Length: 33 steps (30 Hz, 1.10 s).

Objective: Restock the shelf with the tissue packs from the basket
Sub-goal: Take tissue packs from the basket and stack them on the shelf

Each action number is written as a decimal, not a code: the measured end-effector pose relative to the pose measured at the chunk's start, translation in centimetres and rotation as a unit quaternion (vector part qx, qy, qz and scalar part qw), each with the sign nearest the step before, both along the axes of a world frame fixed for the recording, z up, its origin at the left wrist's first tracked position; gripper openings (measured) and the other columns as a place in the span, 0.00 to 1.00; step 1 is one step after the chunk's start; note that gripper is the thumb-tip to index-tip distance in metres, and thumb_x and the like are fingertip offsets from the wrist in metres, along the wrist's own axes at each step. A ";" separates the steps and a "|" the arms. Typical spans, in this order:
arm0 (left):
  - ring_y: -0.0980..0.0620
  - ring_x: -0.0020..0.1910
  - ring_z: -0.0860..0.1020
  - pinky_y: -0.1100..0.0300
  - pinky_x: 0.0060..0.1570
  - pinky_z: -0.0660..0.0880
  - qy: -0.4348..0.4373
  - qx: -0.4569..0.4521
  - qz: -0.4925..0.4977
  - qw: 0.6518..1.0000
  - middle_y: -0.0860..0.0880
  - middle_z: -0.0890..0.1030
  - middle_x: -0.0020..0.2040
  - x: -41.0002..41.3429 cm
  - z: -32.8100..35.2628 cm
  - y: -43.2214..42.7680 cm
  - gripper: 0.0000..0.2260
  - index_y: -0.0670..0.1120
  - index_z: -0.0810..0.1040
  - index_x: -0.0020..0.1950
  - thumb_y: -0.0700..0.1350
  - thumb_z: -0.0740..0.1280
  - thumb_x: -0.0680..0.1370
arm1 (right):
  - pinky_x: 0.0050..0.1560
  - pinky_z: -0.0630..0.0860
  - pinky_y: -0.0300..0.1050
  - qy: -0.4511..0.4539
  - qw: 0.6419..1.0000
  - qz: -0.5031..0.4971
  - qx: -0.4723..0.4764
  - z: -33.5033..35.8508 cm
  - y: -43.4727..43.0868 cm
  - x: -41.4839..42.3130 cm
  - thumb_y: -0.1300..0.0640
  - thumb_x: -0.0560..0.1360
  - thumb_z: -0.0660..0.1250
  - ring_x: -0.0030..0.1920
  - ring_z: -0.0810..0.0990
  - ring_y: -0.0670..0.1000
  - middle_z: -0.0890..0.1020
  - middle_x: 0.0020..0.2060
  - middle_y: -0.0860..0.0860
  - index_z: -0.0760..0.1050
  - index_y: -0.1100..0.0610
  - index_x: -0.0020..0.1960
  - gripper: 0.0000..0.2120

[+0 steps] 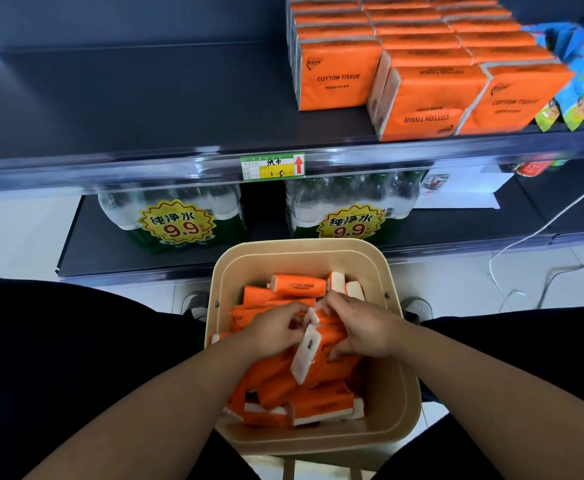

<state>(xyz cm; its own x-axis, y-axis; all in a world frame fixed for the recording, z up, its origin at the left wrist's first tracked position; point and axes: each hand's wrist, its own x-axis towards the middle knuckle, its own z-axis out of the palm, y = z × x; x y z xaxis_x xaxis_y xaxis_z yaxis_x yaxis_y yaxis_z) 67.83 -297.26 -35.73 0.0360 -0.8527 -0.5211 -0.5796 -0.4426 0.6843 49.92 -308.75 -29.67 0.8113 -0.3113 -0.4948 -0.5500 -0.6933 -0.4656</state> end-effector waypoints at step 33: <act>0.52 0.53 0.80 0.56 0.58 0.73 0.086 -0.155 0.152 0.972 0.49 0.82 0.51 2.1 5.6 -2.1 0.09 0.47 0.77 0.59 0.47 0.64 0.81 | 0.71 0.44 0.57 -0.058 0.978 0.013 -0.201 4.4 -2.1 0.2 0.35 0.69 0.69 0.62 0.68 0.49 0.77 0.49 0.43 0.63 0.46 0.47 0.21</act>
<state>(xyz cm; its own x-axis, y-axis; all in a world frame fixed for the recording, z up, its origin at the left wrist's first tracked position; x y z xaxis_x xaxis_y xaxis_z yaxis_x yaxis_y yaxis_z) 69.93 -299.33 -30.16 0.2454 -0.9333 -0.2621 -0.3194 -0.3331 0.8871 50.14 -310.85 -25.24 0.8647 -0.4403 -0.2418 -0.4898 -0.8459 -0.2111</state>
